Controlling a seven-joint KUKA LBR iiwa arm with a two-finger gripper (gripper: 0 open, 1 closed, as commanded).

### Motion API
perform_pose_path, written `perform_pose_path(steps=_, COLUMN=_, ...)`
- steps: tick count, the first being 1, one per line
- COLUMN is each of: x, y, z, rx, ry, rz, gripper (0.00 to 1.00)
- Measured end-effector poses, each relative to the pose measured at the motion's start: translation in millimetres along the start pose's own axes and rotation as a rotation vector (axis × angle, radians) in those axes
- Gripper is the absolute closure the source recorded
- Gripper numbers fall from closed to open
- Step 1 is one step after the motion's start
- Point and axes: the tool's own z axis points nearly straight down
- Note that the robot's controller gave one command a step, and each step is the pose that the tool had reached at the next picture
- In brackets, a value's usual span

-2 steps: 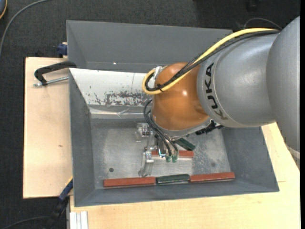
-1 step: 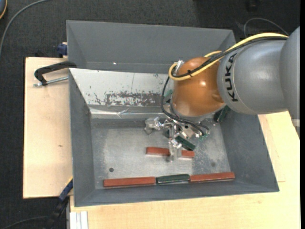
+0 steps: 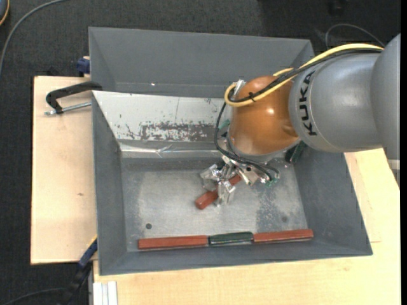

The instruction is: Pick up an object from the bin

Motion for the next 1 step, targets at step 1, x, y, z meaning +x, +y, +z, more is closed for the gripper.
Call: perform_pose_path(steps=1, x=-1.6, y=-16.0, z=-132.0, rx=0.003, ry=-0.004, rz=-0.209, gripper=1.0)
